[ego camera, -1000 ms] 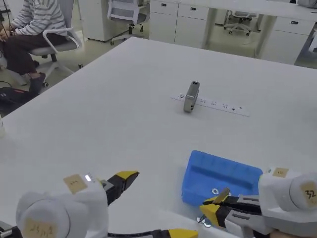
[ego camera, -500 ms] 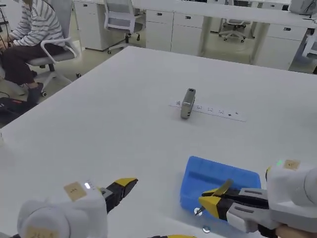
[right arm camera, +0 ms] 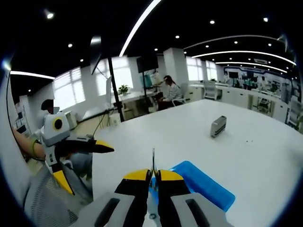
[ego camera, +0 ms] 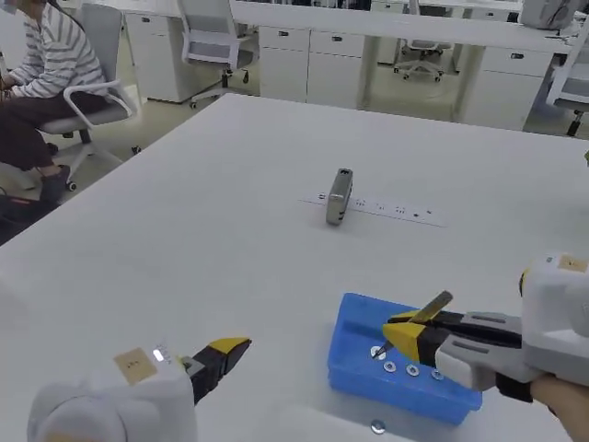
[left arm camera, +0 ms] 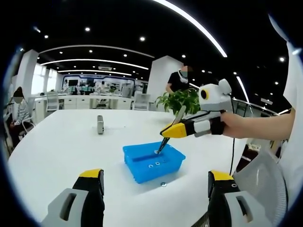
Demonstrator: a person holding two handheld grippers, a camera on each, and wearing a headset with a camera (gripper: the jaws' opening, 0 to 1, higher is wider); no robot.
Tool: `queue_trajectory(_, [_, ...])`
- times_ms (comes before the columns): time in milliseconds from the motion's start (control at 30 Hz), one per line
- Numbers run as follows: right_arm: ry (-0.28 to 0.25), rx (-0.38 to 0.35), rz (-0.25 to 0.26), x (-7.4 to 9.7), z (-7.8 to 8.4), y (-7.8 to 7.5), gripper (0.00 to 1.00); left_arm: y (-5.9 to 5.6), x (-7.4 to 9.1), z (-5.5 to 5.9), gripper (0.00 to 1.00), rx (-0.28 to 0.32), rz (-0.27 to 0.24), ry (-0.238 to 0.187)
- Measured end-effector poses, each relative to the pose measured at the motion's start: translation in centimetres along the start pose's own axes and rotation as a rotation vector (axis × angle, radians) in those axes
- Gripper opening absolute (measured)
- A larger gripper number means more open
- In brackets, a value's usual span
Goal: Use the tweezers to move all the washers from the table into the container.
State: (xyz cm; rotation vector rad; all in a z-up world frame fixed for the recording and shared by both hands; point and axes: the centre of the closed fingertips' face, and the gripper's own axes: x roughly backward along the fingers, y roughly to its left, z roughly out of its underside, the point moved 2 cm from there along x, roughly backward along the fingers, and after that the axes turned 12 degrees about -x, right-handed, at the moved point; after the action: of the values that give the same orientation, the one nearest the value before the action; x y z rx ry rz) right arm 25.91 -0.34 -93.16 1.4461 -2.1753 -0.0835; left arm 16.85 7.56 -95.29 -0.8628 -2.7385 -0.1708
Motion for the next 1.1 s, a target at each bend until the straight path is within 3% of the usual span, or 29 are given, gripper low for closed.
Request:
queue_trajectory(200, [-0.016,-0.004,0.019,-0.1,-0.9,-0.7,0.03,0.1,0.0,-0.1,0.93,0.001,-0.004,-0.003])
queue_trajectory(400, [-0.005,-0.03,0.036,-0.8,-0.8,-2.3,0.03,0.2,0.1,-0.1,0.93,0.004,-0.006,-0.009])
queue_trajectory(633, [0.043,-0.057,0.054,-2.1,0.2,-4.1,0.03,0.1,0.0,0.1,0.92,0.004,-0.001,0.0])
queue_trajectory(1100, [0.137,-0.058,0.052,-4.3,2.0,-5.7,0.03,0.2,0.0,0.1,0.92,0.011,-0.007,0.003])
